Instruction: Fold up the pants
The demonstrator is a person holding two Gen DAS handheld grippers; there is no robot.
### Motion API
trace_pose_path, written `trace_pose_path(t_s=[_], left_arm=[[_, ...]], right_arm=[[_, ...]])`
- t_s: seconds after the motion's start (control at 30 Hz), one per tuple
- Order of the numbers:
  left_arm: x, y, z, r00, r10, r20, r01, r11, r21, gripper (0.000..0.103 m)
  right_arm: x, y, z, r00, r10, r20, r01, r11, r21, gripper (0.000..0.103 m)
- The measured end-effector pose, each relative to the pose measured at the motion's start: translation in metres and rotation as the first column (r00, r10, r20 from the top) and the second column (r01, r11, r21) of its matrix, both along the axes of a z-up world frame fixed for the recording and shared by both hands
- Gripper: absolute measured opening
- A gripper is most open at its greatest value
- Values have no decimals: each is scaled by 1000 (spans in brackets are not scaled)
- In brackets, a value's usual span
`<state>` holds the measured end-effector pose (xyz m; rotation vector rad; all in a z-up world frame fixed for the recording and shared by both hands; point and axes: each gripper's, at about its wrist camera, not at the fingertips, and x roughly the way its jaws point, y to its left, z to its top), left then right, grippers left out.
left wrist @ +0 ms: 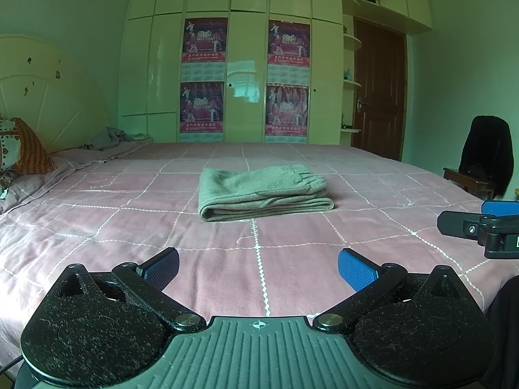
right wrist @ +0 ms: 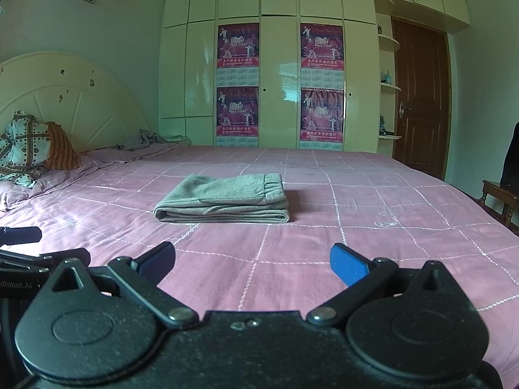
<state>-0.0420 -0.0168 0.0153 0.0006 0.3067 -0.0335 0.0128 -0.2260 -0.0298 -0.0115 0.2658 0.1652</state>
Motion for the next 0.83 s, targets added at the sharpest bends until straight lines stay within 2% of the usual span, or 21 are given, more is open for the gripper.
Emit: trace_pose_path(t_s=[0.37,0.77,0.83], left_arm=[[3,3,-1,1000,2,-9,-2,1000,-25,103],[0,-2,4,999,9,41,-9,1000,2,103],[2,-2,4,1000,10,30,-10,1000,2,103]], right_arm=[[2,-2,-1,1000,5,-4,-5,1000,-9,102],[3,-3,-1,1000,9,-5,-9,1000,-14,102],[3,-3,-1,1000,8,-6,-8,1000,-15,102]])
